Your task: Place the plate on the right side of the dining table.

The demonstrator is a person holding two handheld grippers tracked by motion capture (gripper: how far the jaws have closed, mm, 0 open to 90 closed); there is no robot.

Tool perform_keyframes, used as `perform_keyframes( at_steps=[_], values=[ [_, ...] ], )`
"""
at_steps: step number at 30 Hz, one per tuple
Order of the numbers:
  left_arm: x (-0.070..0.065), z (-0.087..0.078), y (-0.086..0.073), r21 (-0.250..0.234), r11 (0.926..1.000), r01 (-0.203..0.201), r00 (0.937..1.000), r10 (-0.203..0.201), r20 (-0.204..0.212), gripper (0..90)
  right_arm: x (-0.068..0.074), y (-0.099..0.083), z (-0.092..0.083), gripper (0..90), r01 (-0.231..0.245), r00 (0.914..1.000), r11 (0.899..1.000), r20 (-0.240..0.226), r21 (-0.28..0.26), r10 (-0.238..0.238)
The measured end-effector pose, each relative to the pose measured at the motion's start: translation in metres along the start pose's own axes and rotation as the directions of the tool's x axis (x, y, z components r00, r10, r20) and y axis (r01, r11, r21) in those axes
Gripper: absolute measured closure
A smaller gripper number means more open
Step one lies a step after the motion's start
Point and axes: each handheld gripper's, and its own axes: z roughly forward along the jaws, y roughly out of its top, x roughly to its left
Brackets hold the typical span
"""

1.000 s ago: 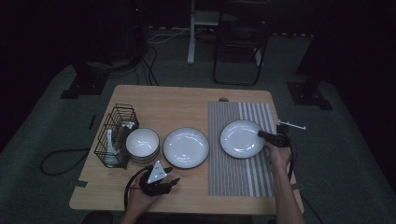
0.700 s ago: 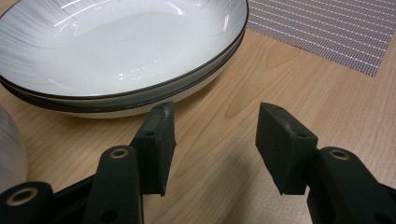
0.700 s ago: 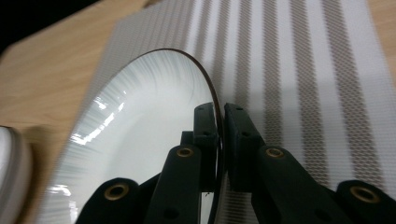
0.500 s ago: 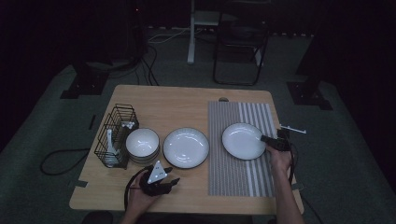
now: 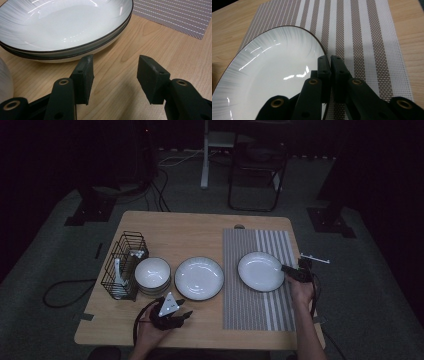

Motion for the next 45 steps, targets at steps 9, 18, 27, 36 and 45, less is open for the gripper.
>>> perform_keyframes(
  at_steps=[9, 18, 27, 36, 45],
  values=[
    [0.000, 0.001, 0.000, 0.003, 1.0000, 0.003, 1.0000, -0.003, 0.003, 47.9, 0.004, 0.006, -0.012, 88.0, 0.031, 0.9995, 0.998, 0.004, -0.046, -0.030],
    [0.000, 0.000, 0.000, 0.004, 1.0000, -0.003, 1.0000, 0.003, -0.006, 47.9, 0.022, 0.008, -0.014, 84.7, 0.102, 0.9947, 0.994, -0.014, -0.044, -0.102],
    [0.000, 0.000, 0.000, 0.005, 1.0000, 0.004, 1.0000, -0.004, -0.006, 47.9, 0.044, 0.010, -0.012, 79.3, 0.163, 0.9849, 0.986, -0.054, -0.034, -0.165],
    [0.000, 0.001, 0.000, 0.014, 0.9999, -0.001, 0.9998, 0.001, -0.021, 48.3, 0.064, 0.012, -0.011, 77.1, 0.229, 0.9694, 0.973, -0.085, -0.021, -0.230],
    [0.000, 0.000, 0.000, 0.007, 1.0000, 0.003, 0.9996, -0.003, -0.027, 48.4, 0.082, 0.010, -0.003, 71.9, 0.257, 0.9586, 0.966, -0.125, -0.009, -0.256]
  ],
)
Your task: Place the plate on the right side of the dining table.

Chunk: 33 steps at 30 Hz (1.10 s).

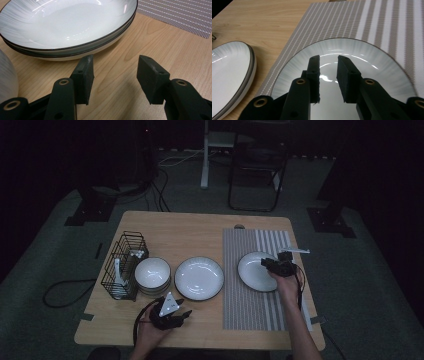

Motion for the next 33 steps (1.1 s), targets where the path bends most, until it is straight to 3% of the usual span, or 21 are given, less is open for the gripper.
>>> perform_keyframes(
  at_steps=[15, 23, 33],
  values=[
    [0.001, -0.001, 0.000, -0.003, 1.0000, 0.009, 0.9999, -0.009, -0.006, 47.4, 0.028, 0.011, 0.013, 57.7, 0.054, 0.9951, 0.998, -0.084, 0.020, -0.052],
    [0.000, -0.001, 0.000, -0.001, 1.0000, 0.001, 0.9999, -0.001, -0.013, 47.2, 0.052, 0.012, 0.025, 52.8, 0.106, 0.9866, 0.994, -0.128, 0.034, -0.101],
    [-0.001, 0.000, 0.000, 0.002, 1.0000, -0.001, 0.9999, 0.001, -0.012, 45.8, 0.076, 0.018, 0.036, 52.3, 0.138, 0.9728, 0.989, -0.194, 0.048, -0.127]
  ],
)
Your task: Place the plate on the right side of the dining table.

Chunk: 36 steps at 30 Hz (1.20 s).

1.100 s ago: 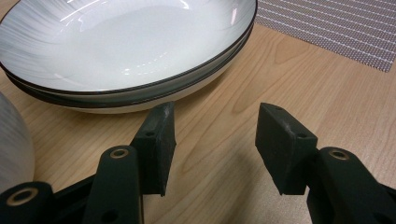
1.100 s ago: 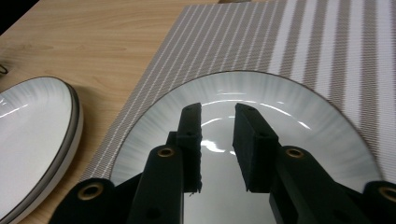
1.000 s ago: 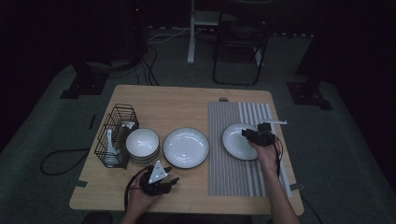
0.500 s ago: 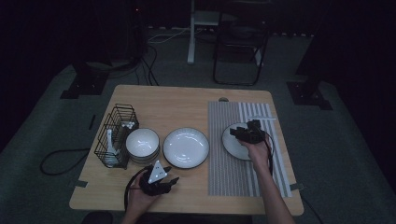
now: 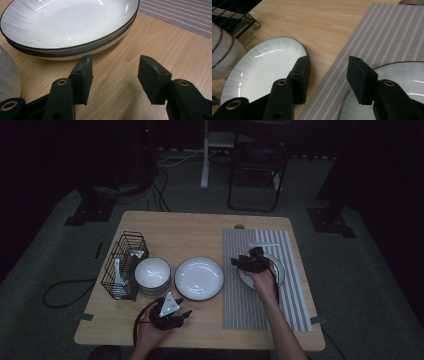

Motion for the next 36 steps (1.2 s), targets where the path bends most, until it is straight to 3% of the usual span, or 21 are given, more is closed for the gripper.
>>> perform_keyframes(
  at_steps=[5, 7, 12, 36],
  values=[
    [0.000, 0.000, 0.000, 0.002, 1.0000, 0.000, 1.0000, 0.000, 0.002, 45.2, 0.009, 0.002, 0.006, 51.5, 0.003, 0.9995, 1.000, -0.032, 0.011, -0.003],
    [0.000, 0.000, 0.000, 0.002, 1.0000, 0.000, 1.0000, 0.000, 0.001, 45.1, 0.018, 0.005, 0.011, 47.2, 0.056, 0.9978, 0.998, -0.035, 0.020, -0.056],
    [0.000, 0.000, 0.000, 0.002, 1.0000, 0.002, 1.0000, -0.002, 0.003, 44.5, 0.030, 0.009, 0.019, 42.9, 0.085, 0.9954, 0.996, -0.046, 0.031, -0.083],
    [-0.001, 0.001, 0.001, 0.006, 1.0000, -0.004, 1.0000, 0.004, -0.001, 43.3, 0.079, 0.020, 0.047, 36.8, 0.177, 0.9781, 0.983, -0.119, 0.049, -0.170]
  ],
)
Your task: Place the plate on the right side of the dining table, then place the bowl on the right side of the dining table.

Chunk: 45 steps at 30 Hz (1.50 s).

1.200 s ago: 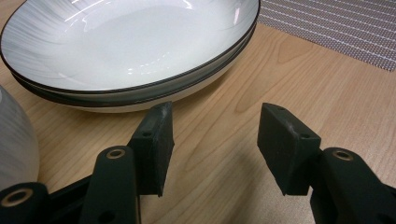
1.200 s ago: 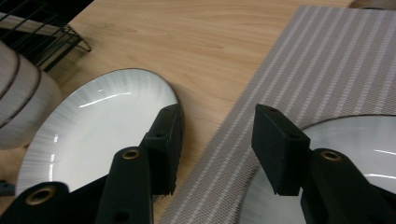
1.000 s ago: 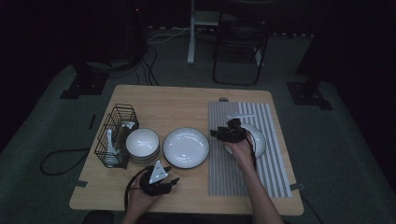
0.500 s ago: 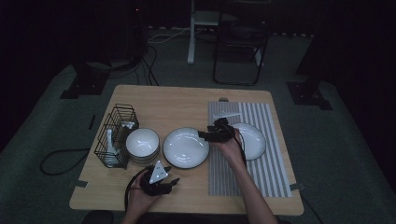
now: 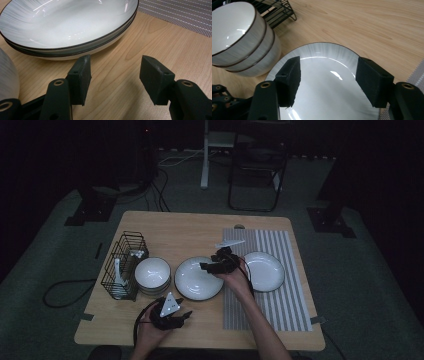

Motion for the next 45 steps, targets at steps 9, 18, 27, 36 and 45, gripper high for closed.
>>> perform_keyframes(
  at_steps=[9, 18, 27, 36, 45],
  values=[
    [0.000, 0.000, 0.000, 0.005, 1.0000, -0.009, 1.0000, 0.009, 0.000, 43.3, 0.014, 0.004, 0.009, 36.8, 0.044, 0.9989, 0.999, -0.016, 0.013, -0.043],
    [0.000, 0.000, 0.000, 0.006, 0.9999, -0.012, 0.9999, 0.012, 0.000, 43.3, 0.025, 0.008, 0.018, 36.9, 0.064, 0.9976, 0.998, -0.029, 0.016, -0.064],
    [-0.001, 0.000, 0.000, 0.007, 0.9999, -0.014, 0.9999, 0.014, -0.001, 43.4, 0.031, 0.013, 0.019, 36.9, 0.070, 0.9970, 0.998, -0.034, 0.005, -0.070],
    [-0.001, 0.000, 0.000, 0.010, 0.9998, -0.016, 0.9999, 0.016, -0.001, 43.3, 0.034, 0.017, 0.019, 37.0, 0.072, 0.9964, 0.997, -0.043, 0.001, -0.072],
    [-0.001, 0.000, 0.000, 0.010, 0.9999, -0.013, 0.9999, 0.013, 0.001, 43.3, 0.034, 0.023, 0.018, 42.7, 0.055, 0.9959, 0.998, -0.071, -0.017, -0.056]
  ],
)
